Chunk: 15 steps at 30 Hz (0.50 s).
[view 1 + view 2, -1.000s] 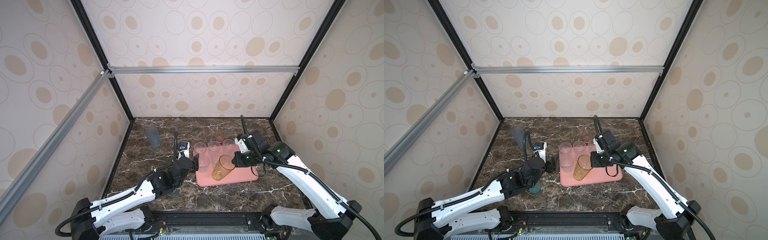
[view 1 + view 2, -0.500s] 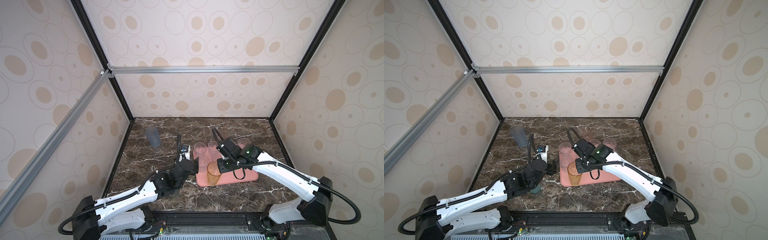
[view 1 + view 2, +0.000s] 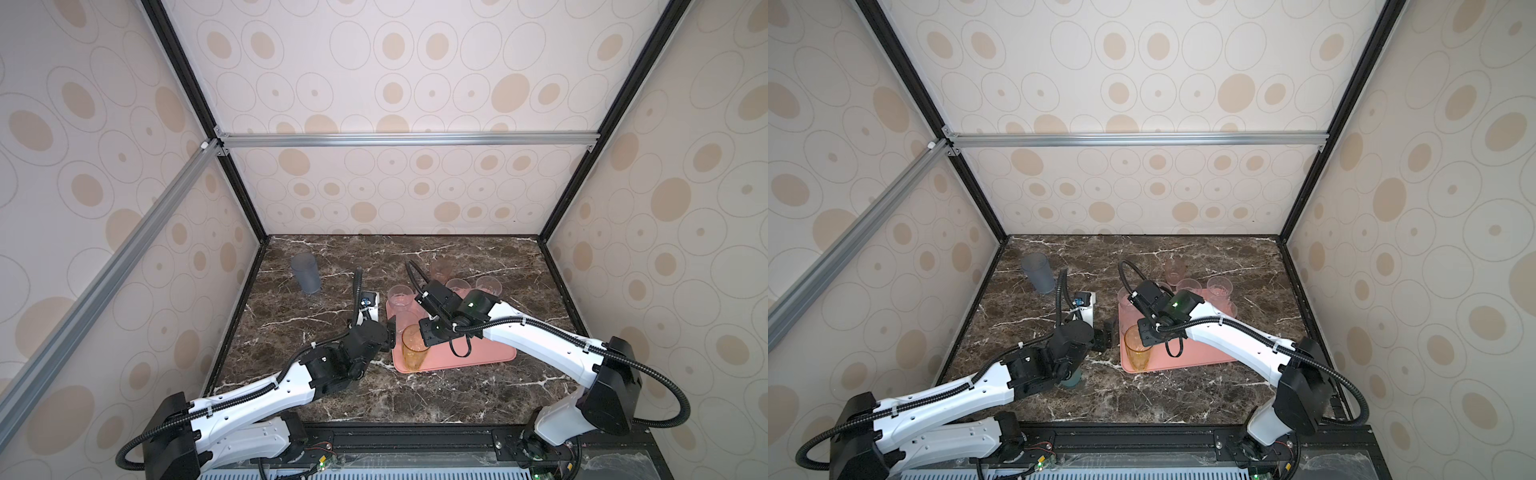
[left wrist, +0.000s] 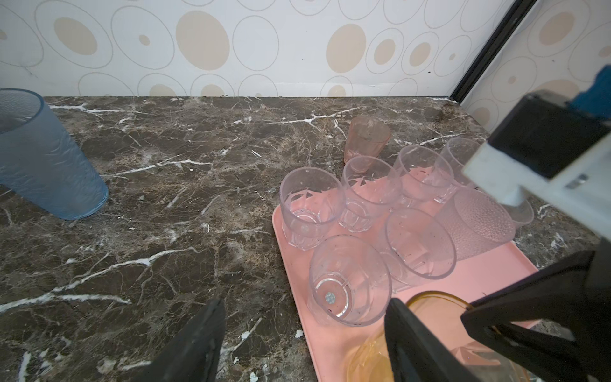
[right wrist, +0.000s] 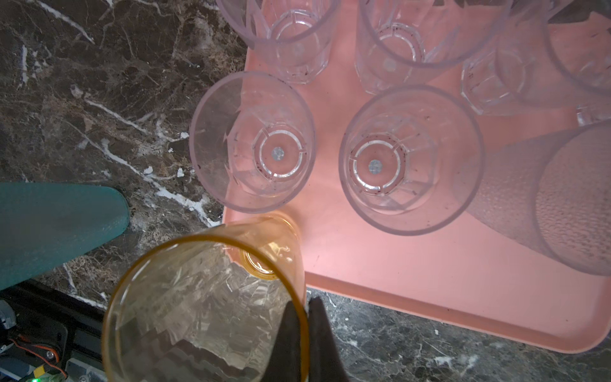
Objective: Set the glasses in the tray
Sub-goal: 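Carry the yellow glass to the tray's near edge and lower it with right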
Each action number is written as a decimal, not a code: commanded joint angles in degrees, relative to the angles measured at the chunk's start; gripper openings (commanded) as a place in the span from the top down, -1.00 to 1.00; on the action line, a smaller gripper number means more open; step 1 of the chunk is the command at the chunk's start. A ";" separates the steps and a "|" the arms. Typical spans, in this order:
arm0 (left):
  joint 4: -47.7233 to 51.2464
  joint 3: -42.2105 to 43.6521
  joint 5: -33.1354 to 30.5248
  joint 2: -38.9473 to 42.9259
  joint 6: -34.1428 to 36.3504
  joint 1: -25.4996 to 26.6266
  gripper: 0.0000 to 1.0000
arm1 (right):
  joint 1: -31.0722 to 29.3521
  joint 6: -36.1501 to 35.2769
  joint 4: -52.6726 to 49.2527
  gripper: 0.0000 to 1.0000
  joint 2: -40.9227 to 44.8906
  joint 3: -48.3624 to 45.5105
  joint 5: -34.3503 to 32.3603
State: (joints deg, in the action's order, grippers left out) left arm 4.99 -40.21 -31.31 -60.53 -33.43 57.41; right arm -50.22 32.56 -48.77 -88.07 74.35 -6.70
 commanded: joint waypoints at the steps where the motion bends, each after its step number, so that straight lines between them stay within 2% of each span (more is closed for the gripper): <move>1: -0.55 0.49 -1.53 0.76 -0.36 0.64 -0.53 | -1.01 0.34 0.21 1.00 -1.70 1.23 -1.86; 9: -0.33 1.29 -1.81 1.86 -0.76 0.69 -0.53 | -1.74 0.70 0.36 0.95 -2.63 1.12 -2.01; 11: -0.09 1.35 -2.06 2.06 -0.80 0.69 -0.53 | -1.80 0.88 0.26 0.85 -2.55 1.24 -1.50; 15: 1.38 1.14 -3.48 2.74 -0.56 0.61 -0.53 | -1.81 1.00 -0.33 0.51 -2.25 2.55 -0.95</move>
State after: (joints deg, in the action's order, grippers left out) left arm 5.23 -38.81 -32.10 -59.22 -33.43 57.41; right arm -51.51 33.15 -47.57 -89.91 75.00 -7.49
